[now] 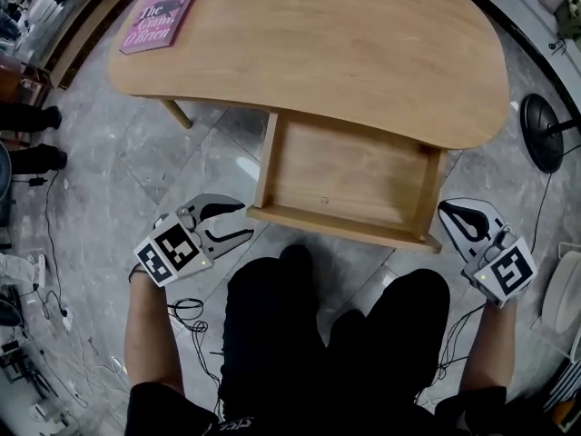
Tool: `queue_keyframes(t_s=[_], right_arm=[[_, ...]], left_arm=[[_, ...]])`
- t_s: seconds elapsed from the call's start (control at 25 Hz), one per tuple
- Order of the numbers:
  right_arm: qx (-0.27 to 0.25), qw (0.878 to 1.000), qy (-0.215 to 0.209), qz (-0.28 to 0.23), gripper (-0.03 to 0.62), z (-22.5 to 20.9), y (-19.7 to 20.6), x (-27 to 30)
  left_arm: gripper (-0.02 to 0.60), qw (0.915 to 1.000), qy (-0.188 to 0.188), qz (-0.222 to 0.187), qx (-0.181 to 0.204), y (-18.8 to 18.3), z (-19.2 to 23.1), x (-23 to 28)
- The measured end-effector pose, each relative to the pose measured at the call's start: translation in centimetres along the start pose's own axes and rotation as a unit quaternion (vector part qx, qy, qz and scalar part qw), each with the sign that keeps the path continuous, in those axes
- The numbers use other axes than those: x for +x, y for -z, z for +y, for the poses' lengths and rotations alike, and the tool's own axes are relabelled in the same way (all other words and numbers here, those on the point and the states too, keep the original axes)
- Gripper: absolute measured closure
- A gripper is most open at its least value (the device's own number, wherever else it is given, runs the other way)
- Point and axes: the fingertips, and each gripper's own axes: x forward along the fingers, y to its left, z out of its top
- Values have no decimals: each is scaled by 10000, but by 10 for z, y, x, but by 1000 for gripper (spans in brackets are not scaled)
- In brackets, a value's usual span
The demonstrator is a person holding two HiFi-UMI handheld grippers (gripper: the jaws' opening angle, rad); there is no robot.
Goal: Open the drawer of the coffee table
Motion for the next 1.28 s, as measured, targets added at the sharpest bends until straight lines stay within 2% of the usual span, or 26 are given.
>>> queue_keyframes(t_s=[0.08,0.24,0.4,0.6,0.72,0.8,0.84,0.92,1.0,1.2,1.28], right_arm=[[118,9996,243,98,588,-4,-15,-6],[721,9965,411,-37,588,-11,-54,-20],[1137,9914,621,-210,589,-25,-103,-38],[1230,9893,712,-327,589,-29,-168,-66],[1382,9871,690,-418,589,-21,-207,-81],[1307,9886,662,-359,589,-9,-227,-91],[1235,9897,669,-277,589,-3,-233,-96],[1140,9912,673,-89,589,6,-241,-107],[1128,9920,574,-24,589,16,-253,-117],[1244,9914,312,-248,589,38,-297,-141],[1236,9914,234,-351,589,46,-310,-150]], left_arm=[[385,9996,12,-172,-211,-12,2,-12],[402,9921,-528,-894,-704,-68,28,-40],[422,9832,-1056,-1150,-943,-116,45,-74],[476,9634,-1555,-1659,-1421,-178,52,-138],[540,9527,-1655,-1892,-1706,-212,46,-171],[540,9481,-1700,-1963,-1834,-233,38,-189],[540,9462,-1739,-1990,-1867,-243,34,-197],[578,9426,-1839,-2055,-1882,-264,27,-212],[578,9411,-1912,-2095,-1839,-285,19,-227],[578,9430,-1972,-2132,-1626,-325,3,-261],[578,9412,-1937,-2252,-1609,-338,-5,-271]])
